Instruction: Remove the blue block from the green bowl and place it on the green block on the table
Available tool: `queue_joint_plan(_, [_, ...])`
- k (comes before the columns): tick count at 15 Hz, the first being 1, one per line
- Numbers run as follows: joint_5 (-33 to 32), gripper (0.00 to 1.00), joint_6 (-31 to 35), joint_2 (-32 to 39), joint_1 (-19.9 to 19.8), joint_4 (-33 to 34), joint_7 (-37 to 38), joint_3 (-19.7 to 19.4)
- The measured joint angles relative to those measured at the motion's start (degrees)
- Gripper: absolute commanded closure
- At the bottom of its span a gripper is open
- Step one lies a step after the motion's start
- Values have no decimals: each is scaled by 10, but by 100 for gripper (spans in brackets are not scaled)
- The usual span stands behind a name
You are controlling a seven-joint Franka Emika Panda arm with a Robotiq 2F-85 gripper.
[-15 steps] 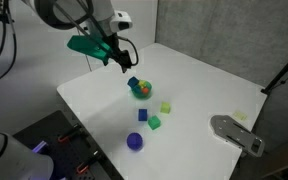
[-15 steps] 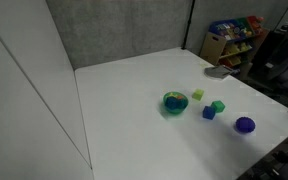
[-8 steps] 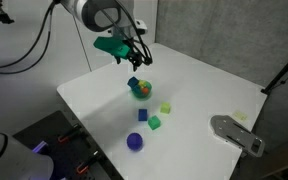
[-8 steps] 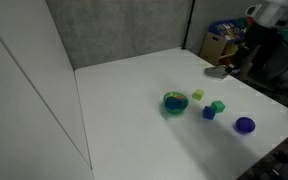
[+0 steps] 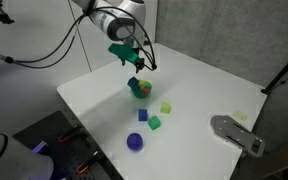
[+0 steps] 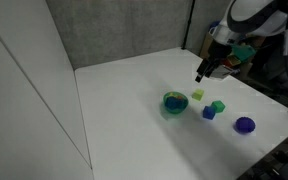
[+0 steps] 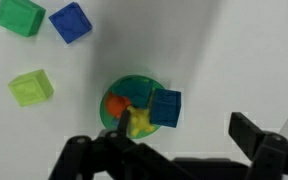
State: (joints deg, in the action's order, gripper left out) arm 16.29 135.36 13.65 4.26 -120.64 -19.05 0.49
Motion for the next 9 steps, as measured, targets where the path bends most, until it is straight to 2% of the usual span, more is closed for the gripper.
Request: queue_joint_plan(9, [-1,0,5,174,-28,132,0,47])
